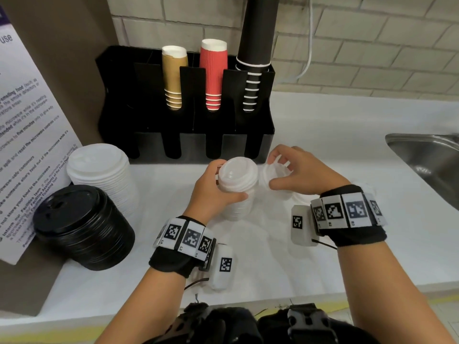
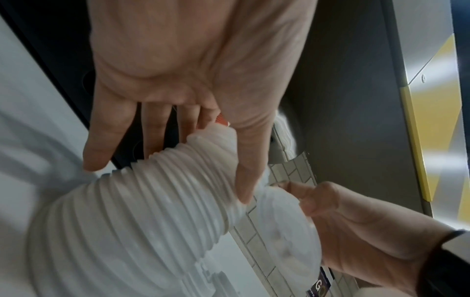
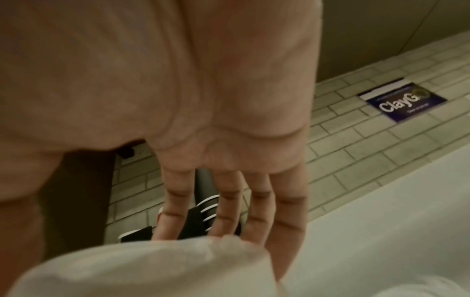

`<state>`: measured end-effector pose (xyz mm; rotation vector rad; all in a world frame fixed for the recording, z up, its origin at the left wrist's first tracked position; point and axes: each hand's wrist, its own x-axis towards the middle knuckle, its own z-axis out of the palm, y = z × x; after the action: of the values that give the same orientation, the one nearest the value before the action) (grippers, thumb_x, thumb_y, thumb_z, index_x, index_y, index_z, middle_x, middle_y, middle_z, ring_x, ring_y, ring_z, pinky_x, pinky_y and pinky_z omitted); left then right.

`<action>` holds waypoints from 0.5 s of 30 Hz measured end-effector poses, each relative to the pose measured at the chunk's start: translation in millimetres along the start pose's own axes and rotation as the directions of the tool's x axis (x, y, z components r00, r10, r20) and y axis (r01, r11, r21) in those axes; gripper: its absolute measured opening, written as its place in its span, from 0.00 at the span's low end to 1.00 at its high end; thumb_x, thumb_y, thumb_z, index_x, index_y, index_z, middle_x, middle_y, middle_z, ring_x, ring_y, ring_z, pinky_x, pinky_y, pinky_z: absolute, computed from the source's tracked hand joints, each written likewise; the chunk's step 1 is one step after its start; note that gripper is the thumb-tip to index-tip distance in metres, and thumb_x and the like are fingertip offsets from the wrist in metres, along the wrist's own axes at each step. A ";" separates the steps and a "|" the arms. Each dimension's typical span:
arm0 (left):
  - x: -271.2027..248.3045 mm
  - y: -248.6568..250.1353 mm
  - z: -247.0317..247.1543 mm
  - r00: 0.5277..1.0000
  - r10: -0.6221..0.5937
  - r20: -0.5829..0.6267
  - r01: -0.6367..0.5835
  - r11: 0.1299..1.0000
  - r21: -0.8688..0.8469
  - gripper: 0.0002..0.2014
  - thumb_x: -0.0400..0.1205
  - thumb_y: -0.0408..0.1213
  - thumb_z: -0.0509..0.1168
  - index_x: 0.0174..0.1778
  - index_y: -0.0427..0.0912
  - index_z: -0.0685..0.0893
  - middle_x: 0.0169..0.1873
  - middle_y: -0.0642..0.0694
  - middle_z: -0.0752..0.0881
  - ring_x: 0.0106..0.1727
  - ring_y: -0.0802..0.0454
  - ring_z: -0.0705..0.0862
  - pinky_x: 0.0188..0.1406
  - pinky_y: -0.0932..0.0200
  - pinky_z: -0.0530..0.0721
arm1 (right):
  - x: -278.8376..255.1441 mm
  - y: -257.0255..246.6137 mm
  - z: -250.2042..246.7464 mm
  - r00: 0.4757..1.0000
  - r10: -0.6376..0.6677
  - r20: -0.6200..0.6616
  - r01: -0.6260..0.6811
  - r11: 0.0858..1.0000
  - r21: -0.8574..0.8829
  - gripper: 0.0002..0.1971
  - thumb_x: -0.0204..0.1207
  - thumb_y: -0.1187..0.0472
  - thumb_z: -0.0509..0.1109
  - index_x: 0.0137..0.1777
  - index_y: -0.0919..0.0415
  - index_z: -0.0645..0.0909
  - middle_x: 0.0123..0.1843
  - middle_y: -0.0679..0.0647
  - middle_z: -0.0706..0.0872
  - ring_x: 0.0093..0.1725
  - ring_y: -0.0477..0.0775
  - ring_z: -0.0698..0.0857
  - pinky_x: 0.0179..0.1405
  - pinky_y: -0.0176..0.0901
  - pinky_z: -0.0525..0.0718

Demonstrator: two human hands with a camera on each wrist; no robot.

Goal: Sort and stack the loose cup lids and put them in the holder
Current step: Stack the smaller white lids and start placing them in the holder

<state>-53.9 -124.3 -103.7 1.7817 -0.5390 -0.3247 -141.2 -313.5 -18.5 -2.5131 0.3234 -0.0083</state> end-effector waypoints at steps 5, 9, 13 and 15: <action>2.2 3.9 -0.3 1.000 0.018 0.000 -0.018 0.999 0.046 0.41 0.66 0.39 0.83 0.74 0.52 0.70 0.60 0.58 0.76 0.61 0.57 0.74 0.52 0.66 0.73 | -4.2 12.0 -0.2 0.997 0.044 -0.071 -0.036 0.993 0.113 0.20 0.65 0.56 0.77 0.55 0.44 0.76 0.54 0.50 0.78 0.46 0.47 0.80 0.40 0.34 0.76; 4.4 5.3 -2.8 0.999 0.034 0.006 -0.034 0.995 0.092 0.41 0.66 0.42 0.83 0.74 0.51 0.71 0.63 0.56 0.75 0.62 0.58 0.72 0.52 0.68 0.71 | -5.6 14.6 9.7 0.982 0.104 -0.159 -0.017 0.882 0.472 0.17 0.69 0.60 0.75 0.56 0.48 0.78 0.48 0.49 0.84 0.38 0.41 0.82 0.32 0.24 0.77; 2.5 2.2 -4.9 0.999 0.029 0.027 -0.030 0.999 0.026 0.36 0.67 0.40 0.82 0.70 0.52 0.75 0.59 0.60 0.77 0.61 0.58 0.75 0.48 0.70 0.72 | 0.2 2.9 22.5 0.967 0.038 -0.252 0.098 0.857 0.505 0.12 0.69 0.62 0.75 0.52 0.51 0.81 0.50 0.48 0.86 0.45 0.43 0.84 0.41 0.28 0.79; 1.7 0.8 -3.9 0.999 0.039 0.034 -0.039 0.999 0.003 0.38 0.67 0.40 0.82 0.73 0.51 0.74 0.59 0.62 0.77 0.62 0.59 0.75 0.51 0.71 0.72 | 6.3 -5.3 24.4 0.963 -0.055 -0.264 0.162 0.900 0.405 0.12 0.69 0.63 0.76 0.50 0.50 0.82 0.48 0.42 0.86 0.46 0.37 0.84 0.42 0.23 0.79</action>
<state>-50.7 -122.1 -101.7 1.7697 -0.5975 -0.3275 -131.9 -297.0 -36.0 -2.0907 0.2465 -0.3990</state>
